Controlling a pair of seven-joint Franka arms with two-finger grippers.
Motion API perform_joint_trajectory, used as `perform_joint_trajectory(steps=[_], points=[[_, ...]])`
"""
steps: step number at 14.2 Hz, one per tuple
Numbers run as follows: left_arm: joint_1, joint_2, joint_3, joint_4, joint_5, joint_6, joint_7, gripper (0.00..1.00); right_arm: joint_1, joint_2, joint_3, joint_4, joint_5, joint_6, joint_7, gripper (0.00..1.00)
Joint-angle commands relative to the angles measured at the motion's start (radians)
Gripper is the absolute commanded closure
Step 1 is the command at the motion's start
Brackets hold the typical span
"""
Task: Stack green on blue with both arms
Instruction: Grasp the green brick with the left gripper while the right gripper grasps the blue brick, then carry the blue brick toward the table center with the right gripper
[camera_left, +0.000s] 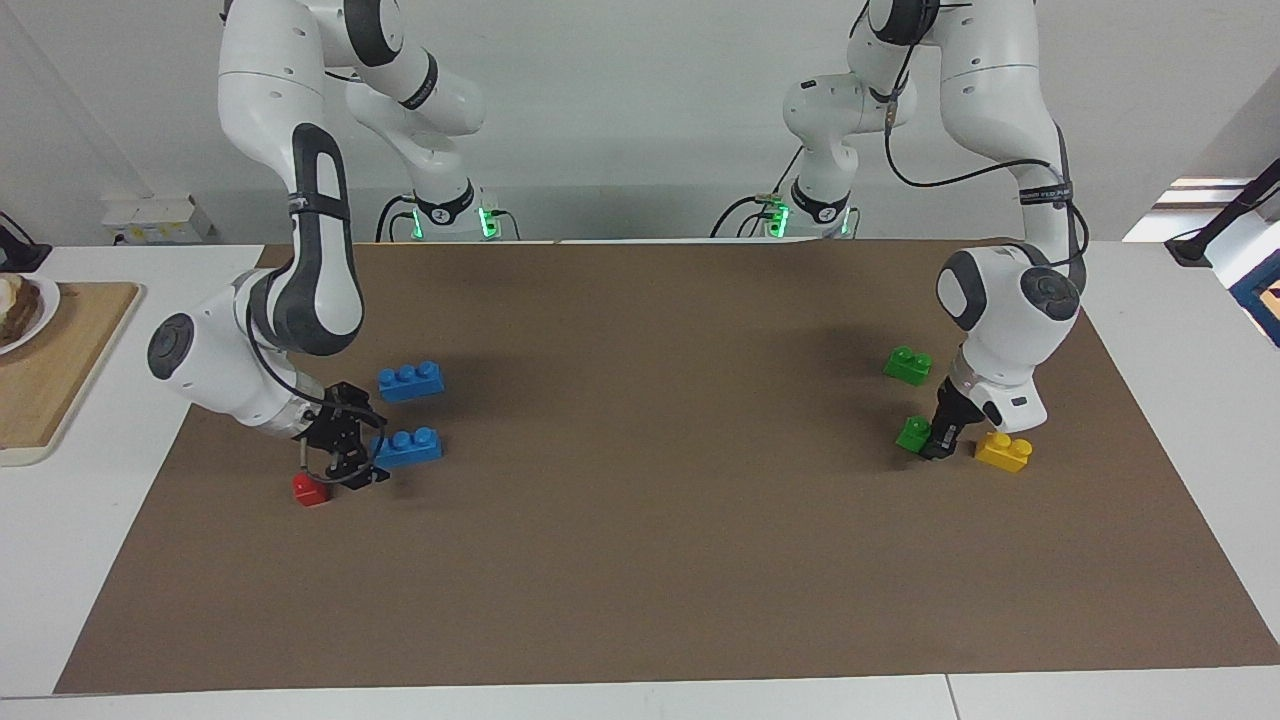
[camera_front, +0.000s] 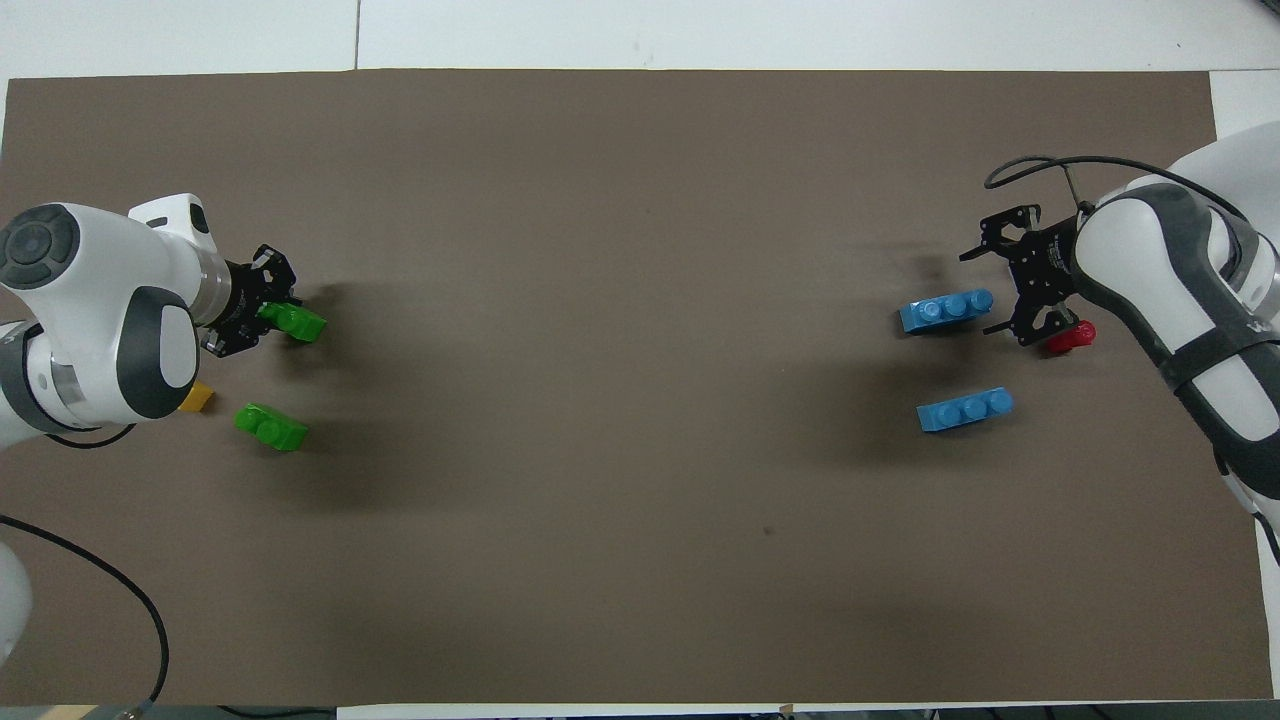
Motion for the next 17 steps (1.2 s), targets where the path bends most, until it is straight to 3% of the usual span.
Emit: perform_joint_trajectory(steps=[1, 3, 5, 6, 9, 13, 17], points=[[-0.008, -0.009, -0.001, 0.016, -0.006, -0.002, -0.011, 1.0, -0.005, 0.006, 0.004, -0.028, 0.034, 0.043, -0.053, 0.03], [-0.014, -0.01, -0.001, 0.069, -0.006, -0.083, -0.034, 1.0, -0.016, 0.007, 0.004, -0.028, 0.035, 0.037, -0.107, 0.61], [-0.039, -0.015, -0.001, 0.141, -0.006, -0.175, -0.107, 1.0, -0.015, 0.007, 0.004, -0.028, 0.052, 0.037, -0.149, 0.95], [-0.054, -0.021, -0.001, 0.172, -0.006, -0.216, -0.147, 1.0, -0.012, 0.007, 0.004, -0.027, 0.052, 0.029, -0.151, 1.0], [-0.126, -0.026, -0.001, 0.294, 0.001, -0.364, -0.302, 1.0, -0.001, 0.008, 0.008, 0.014, 0.055, 0.022, -0.104, 1.0], [-0.229, -0.026, -0.002, 0.416, 0.025, -0.509, -0.524, 1.0, 0.004, 0.043, 0.016, 0.191, 0.069, -0.125, 0.024, 1.0], [-0.302, -0.055, -0.01, 0.45, 0.019, -0.563, -0.777, 1.0, 0.12, 0.025, 0.016, 0.255, 0.107, -0.153, 0.176, 1.0]])
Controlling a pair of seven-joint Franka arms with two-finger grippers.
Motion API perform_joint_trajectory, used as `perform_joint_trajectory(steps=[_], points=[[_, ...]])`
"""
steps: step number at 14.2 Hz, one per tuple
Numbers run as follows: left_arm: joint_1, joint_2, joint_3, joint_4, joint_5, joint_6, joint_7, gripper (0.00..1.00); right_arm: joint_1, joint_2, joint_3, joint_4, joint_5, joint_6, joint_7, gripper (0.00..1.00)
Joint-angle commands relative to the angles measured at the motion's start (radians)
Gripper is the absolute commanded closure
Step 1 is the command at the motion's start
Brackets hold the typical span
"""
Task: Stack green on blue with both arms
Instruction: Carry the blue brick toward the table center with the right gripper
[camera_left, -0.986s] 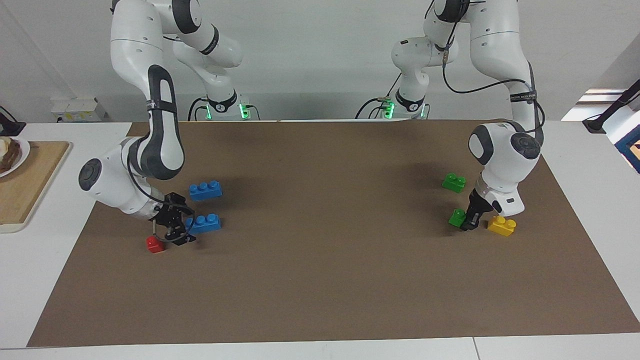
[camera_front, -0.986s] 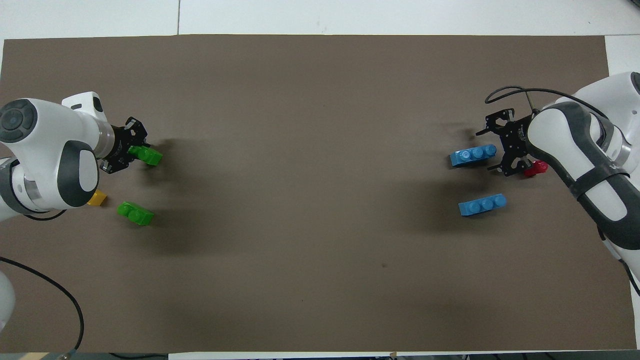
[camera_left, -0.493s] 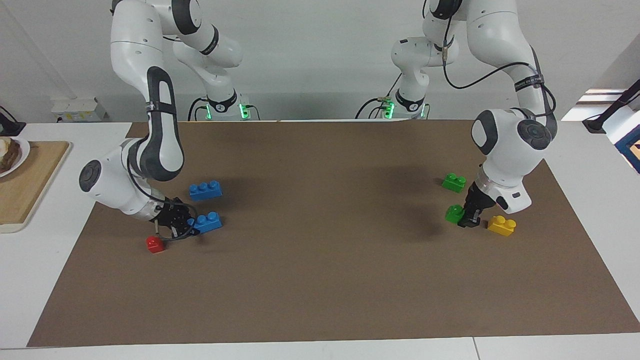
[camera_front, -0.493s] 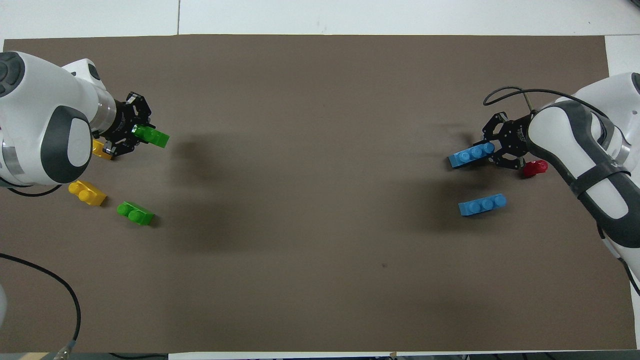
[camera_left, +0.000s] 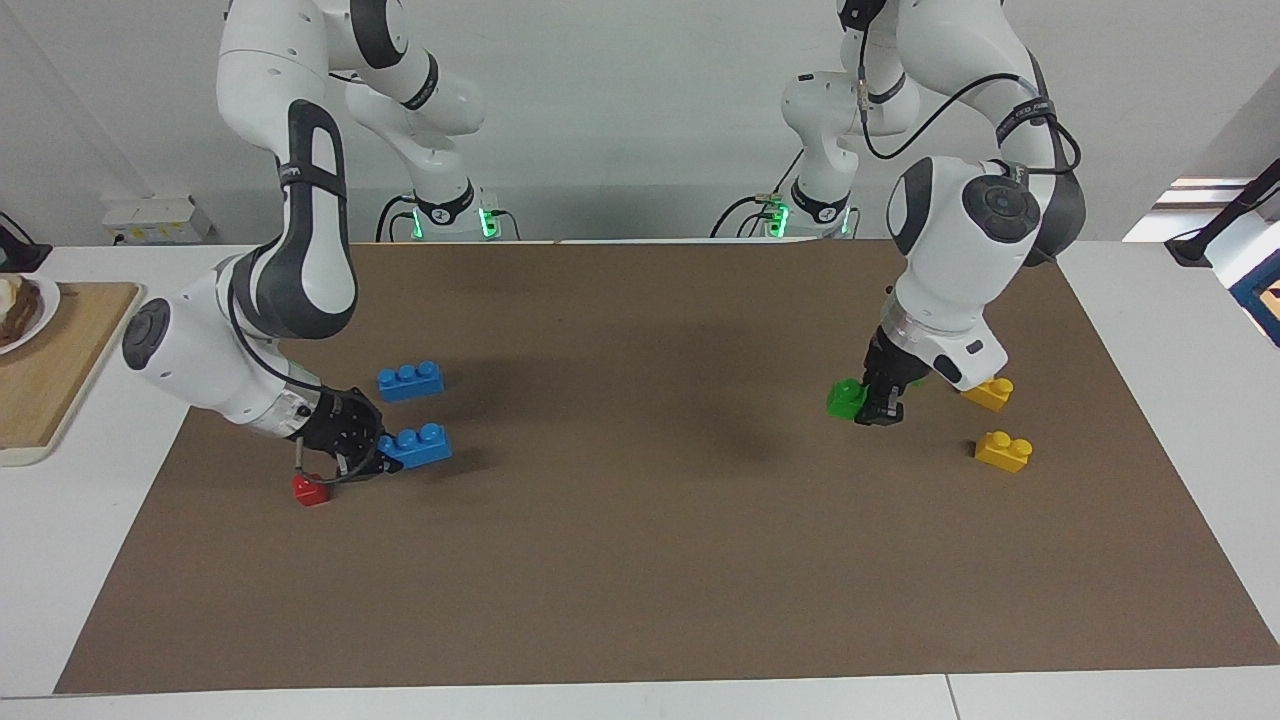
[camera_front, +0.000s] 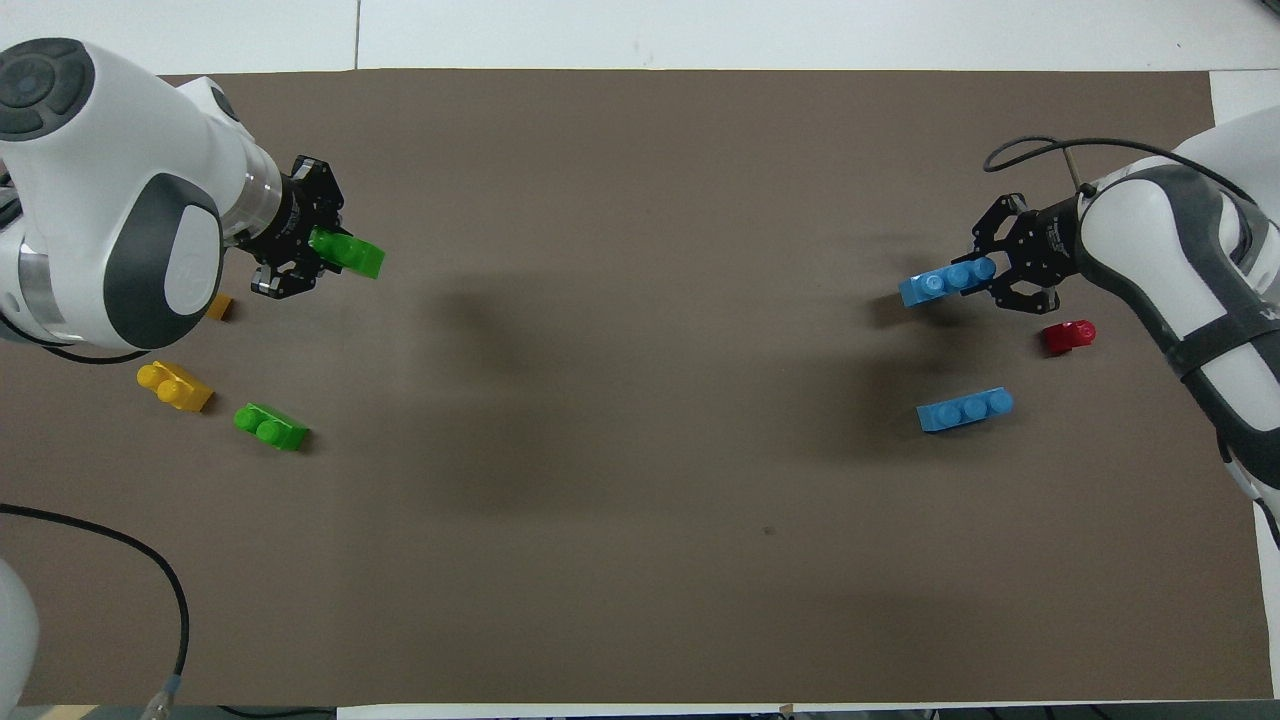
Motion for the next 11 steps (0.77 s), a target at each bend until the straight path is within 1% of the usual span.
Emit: perform_joint_trajectory(steps=[1, 3, 6, 7, 11], points=[[-0.059, -0.02, 0.008, 0.008, 0.013, -0.046, -0.167, 1.0, 0.084, 0.011, 0.003, 0.045, 0.069, -0.001, 0.123, 1.0], [-0.076, -0.025, 0.007, 0.007, 0.011, -0.049, -0.245, 1.0, 0.163, 0.003, 0.003, 0.05, 0.078, 0.037, 0.255, 1.0], [-0.093, -0.025, 0.007, 0.007, 0.008, -0.048, -0.264, 1.0, 0.267, 0.0, 0.003, 0.036, 0.077, 0.124, 0.443, 1.0], [-0.094, -0.026, 0.007, 0.005, 0.008, -0.049, -0.269, 1.0, 0.308, -0.006, 0.003, 0.018, 0.078, 0.17, 0.472, 1.0], [-0.094, -0.026, 0.005, 0.005, 0.008, -0.046, -0.27, 1.0, 0.388, -0.018, 0.003, -0.089, 0.078, 0.305, 0.507, 1.0]])
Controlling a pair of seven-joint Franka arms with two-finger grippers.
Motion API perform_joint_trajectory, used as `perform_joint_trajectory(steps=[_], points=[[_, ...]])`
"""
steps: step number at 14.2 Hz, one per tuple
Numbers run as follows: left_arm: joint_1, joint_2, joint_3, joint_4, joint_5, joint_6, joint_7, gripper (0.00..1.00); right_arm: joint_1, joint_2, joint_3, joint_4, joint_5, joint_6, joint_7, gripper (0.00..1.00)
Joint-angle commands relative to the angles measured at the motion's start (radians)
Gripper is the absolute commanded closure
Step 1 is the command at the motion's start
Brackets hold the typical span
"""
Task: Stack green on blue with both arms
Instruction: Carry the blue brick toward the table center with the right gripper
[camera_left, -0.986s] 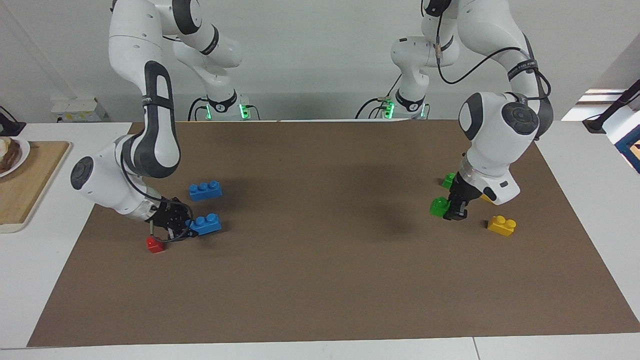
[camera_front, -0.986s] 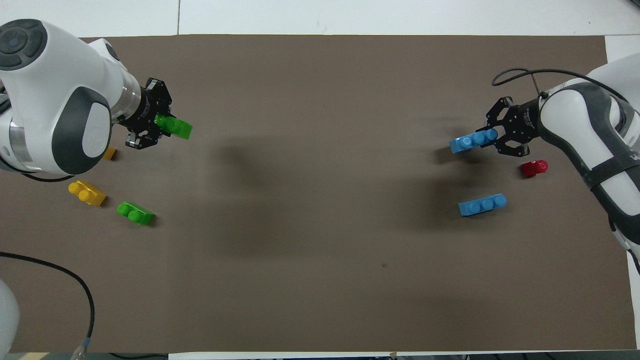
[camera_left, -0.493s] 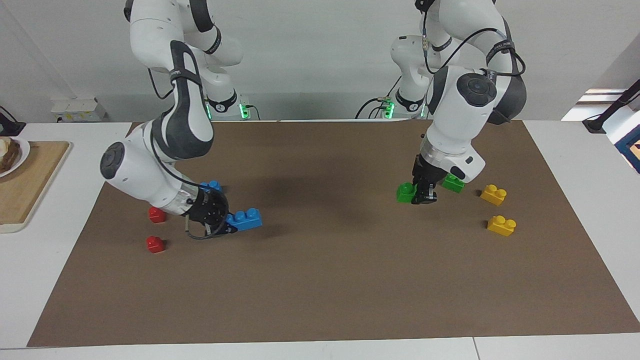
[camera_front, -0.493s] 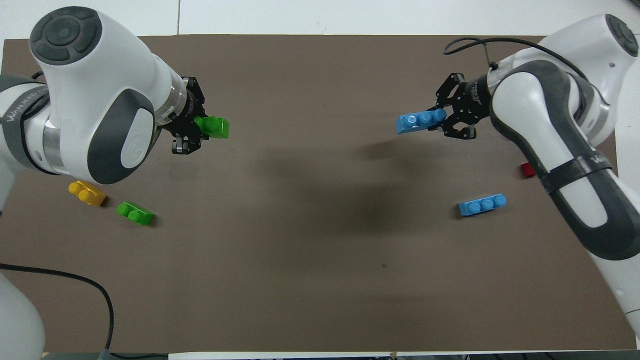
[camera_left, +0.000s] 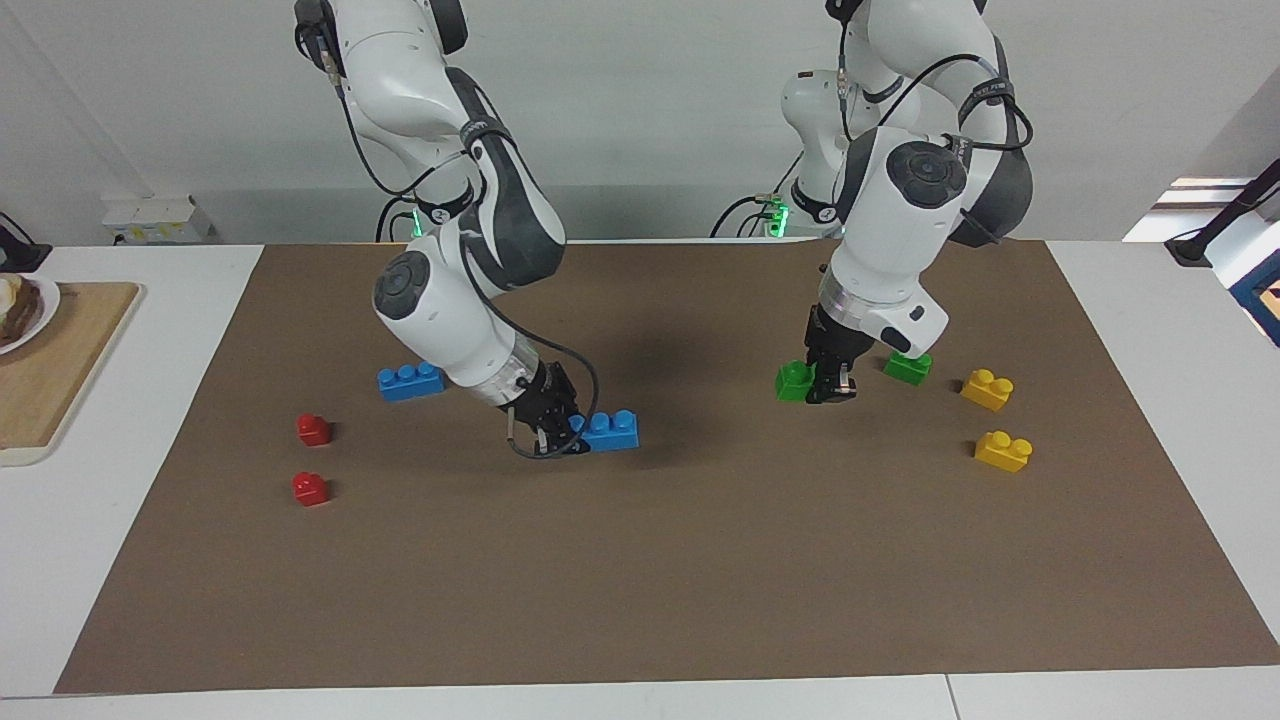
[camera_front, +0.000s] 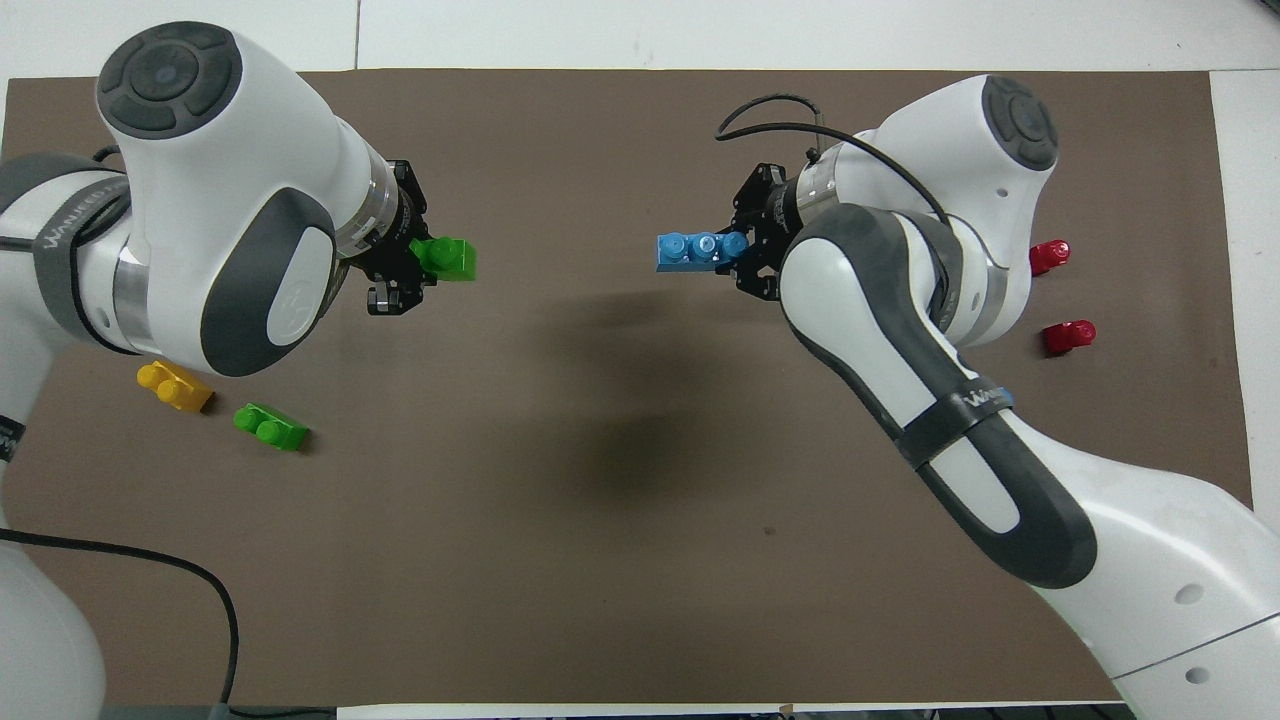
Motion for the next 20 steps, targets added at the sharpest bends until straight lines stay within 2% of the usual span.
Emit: perform_joint_trajectory(steps=[1, 8, 13, 17, 20], points=[[-0.013, -0.013, 0.009, -0.003, 0.008, -0.017, -0.022, 1.0, 0.047, -0.018, -0.004, -0.099, 0.021, 0.109, 0.025, 1.0], [-0.013, -0.013, 0.009, -0.011, 0.008, -0.006, -0.022, 1.0, 0.141, 0.036, -0.004, -0.159, 0.022, 0.298, 0.11, 1.0], [-0.021, -0.028, 0.009, -0.061, 0.008, 0.058, -0.043, 1.0, 0.142, 0.057, -0.004, -0.162, 0.022, 0.318, 0.139, 1.0], [-0.067, -0.044, 0.009, -0.133, 0.008, 0.152, -0.098, 1.0, 0.153, 0.074, -0.004, -0.165, 0.022, 0.338, 0.168, 1.0], [-0.105, -0.036, 0.009, -0.146, 0.011, 0.184, -0.13, 1.0, 0.159, 0.08, -0.004, -0.168, 0.022, 0.34, 0.185, 1.0]])
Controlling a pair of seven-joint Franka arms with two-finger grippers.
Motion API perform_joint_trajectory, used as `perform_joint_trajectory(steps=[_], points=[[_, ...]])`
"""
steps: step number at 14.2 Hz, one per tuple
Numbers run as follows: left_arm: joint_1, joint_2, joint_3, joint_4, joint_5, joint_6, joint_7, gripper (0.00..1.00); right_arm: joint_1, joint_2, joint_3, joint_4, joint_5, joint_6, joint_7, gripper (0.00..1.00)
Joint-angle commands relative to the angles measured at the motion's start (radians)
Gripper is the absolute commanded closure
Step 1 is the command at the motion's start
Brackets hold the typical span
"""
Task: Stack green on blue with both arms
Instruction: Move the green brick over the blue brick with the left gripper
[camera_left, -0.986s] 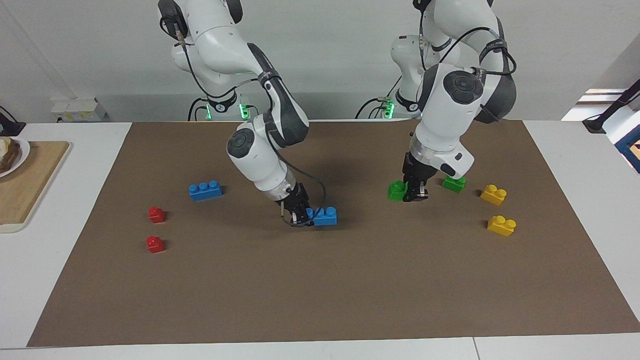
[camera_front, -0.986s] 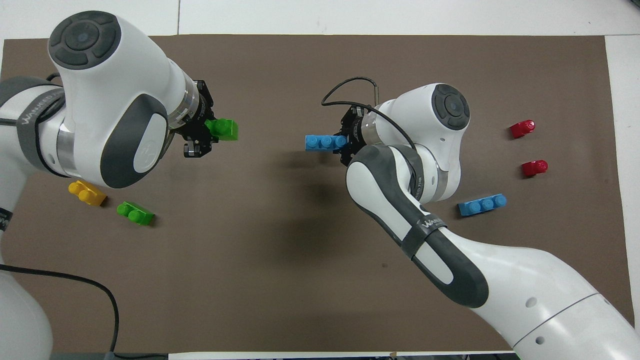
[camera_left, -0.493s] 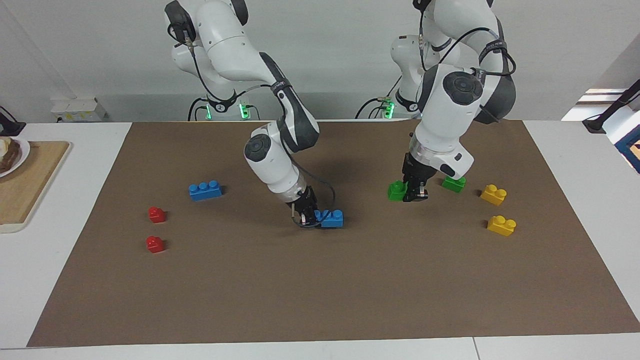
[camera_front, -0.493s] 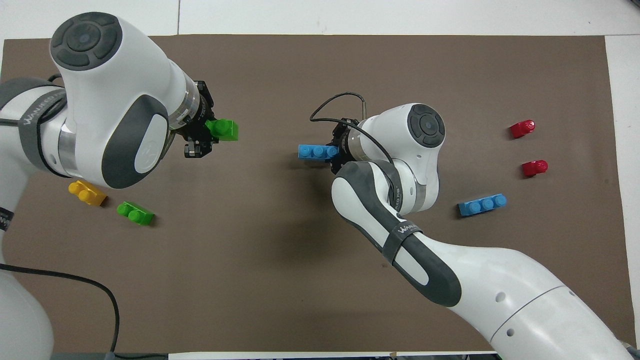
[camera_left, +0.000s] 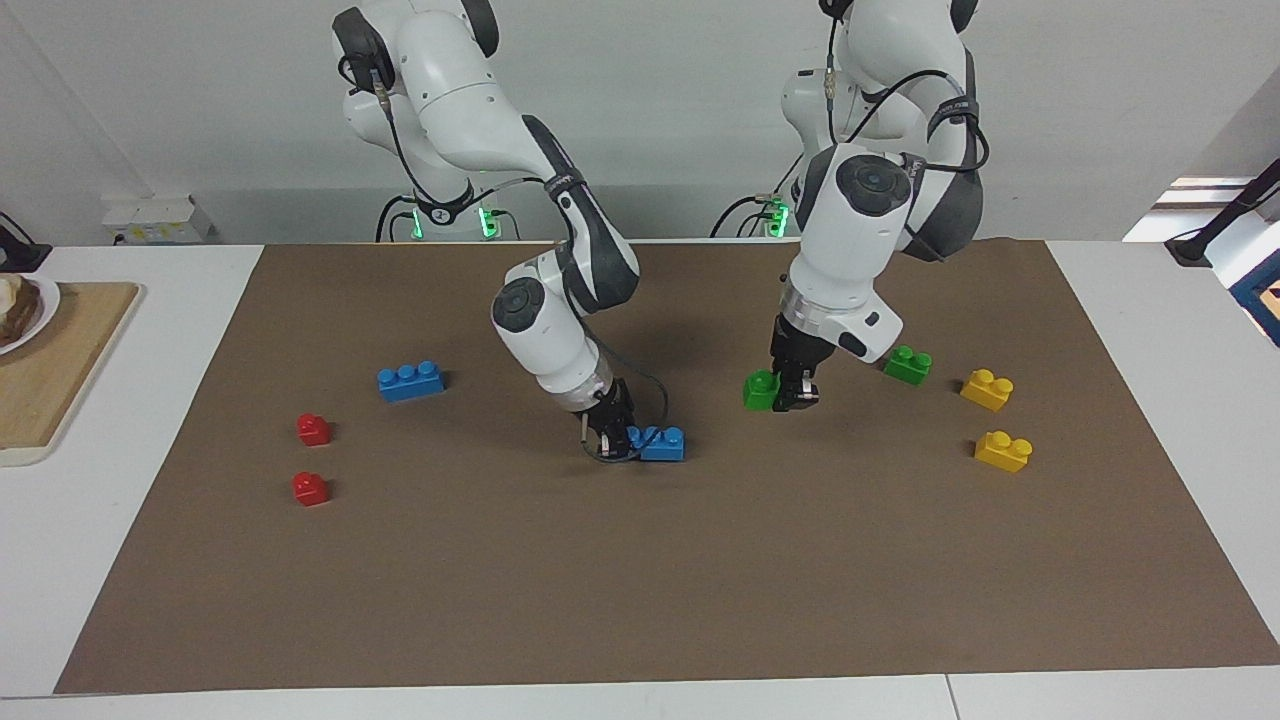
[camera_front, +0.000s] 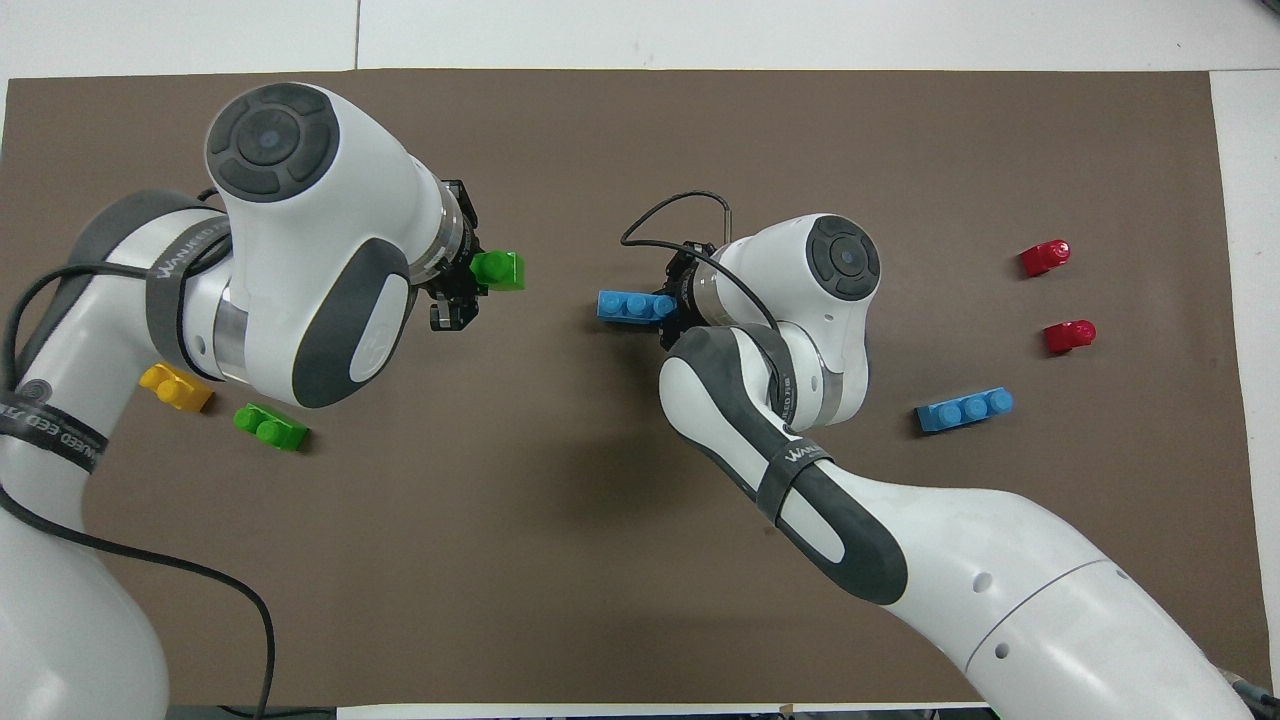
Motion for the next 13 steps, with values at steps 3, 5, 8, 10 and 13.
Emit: perform_joint_trajectory(steps=[3, 5, 8, 10, 13], points=[[-0.088, -0.023, 0.014, -0.098, 0.017, 0.106, -0.095, 1.0, 0.007, 0.0, -0.001, -0.024, 0.022, 0.047, 0.029, 1.0], [-0.119, -0.016, 0.014, -0.118, 0.046, 0.15, -0.13, 1.0, 0.008, -0.001, -0.001, -0.047, 0.022, 0.08, 0.027, 1.0], [-0.159, 0.045, 0.013, -0.108, 0.118, 0.195, -0.224, 1.0, 0.008, -0.004, -0.001, -0.062, 0.022, 0.09, 0.023, 1.0], [-0.177, 0.096, 0.014, -0.071, 0.119, 0.203, -0.23, 1.0, 0.01, -0.004, -0.001, -0.064, 0.022, 0.099, 0.023, 1.0], [-0.209, 0.138, 0.014, -0.051, 0.146, 0.215, -0.25, 1.0, 0.014, -0.004, -0.001, -0.064, 0.022, 0.104, 0.023, 1.0]])
